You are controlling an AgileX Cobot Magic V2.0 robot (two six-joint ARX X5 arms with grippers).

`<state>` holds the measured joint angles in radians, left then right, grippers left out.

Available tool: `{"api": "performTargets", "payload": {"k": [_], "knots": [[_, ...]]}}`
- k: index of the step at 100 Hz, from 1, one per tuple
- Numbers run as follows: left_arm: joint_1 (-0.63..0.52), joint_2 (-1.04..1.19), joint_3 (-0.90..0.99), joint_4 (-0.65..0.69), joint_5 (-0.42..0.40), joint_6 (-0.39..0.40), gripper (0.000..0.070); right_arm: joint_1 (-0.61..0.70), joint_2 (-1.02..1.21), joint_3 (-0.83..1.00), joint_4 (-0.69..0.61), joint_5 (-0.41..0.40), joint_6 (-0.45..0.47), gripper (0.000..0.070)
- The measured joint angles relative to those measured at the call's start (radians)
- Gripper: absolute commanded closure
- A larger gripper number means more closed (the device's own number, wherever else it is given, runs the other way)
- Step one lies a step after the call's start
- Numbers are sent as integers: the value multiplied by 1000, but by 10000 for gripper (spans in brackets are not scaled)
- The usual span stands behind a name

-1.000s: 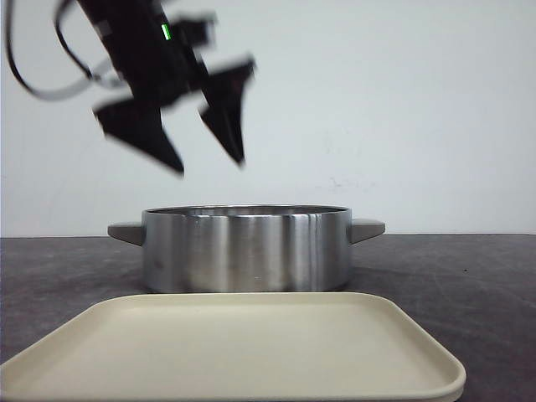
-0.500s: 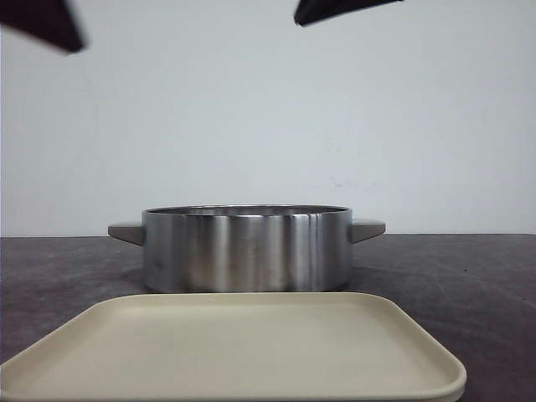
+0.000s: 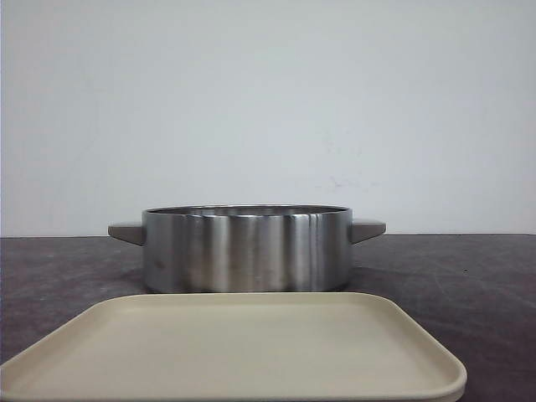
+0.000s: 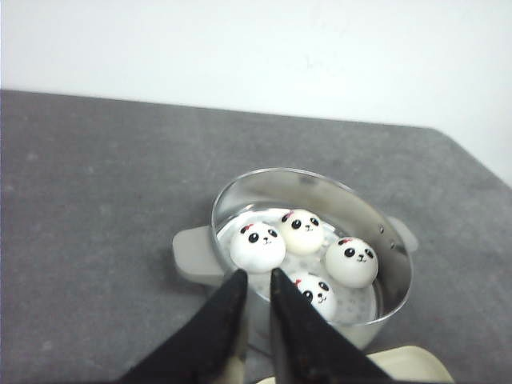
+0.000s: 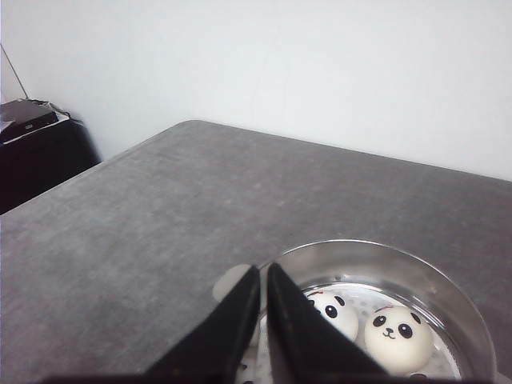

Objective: Steam buns

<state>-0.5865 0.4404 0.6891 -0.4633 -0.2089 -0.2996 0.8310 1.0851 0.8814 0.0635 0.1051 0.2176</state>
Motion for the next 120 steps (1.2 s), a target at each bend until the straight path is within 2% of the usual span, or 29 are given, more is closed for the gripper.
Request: {"api": "performTargets", "payload": {"k": [51,58,65,76,91,109,120], "knots": [[0,-56,0,0,-1,0,700,-2,-15,0,-6,0,0,694],[0,-55,0,0,-1,0,700,-24,-46,0,-44,31,-2,694],[0,-55,0,0,-1,0,700,-72,-98,-16,-100,63,-27,694],[0,-56,0,0,-1,0,700,-176,-200,-114,-95,73,-88,694],[0,-56,0,0,-1,0,700,-332,-381,-334,-27,-33,-143,694],[0,-56,0,0,-1,0,700,-511,-647,-568,-15,-54,-160,694],[0,-56,0,0,-1,0,700,-623,-822,-710,-15,-121,-162,694]]}}
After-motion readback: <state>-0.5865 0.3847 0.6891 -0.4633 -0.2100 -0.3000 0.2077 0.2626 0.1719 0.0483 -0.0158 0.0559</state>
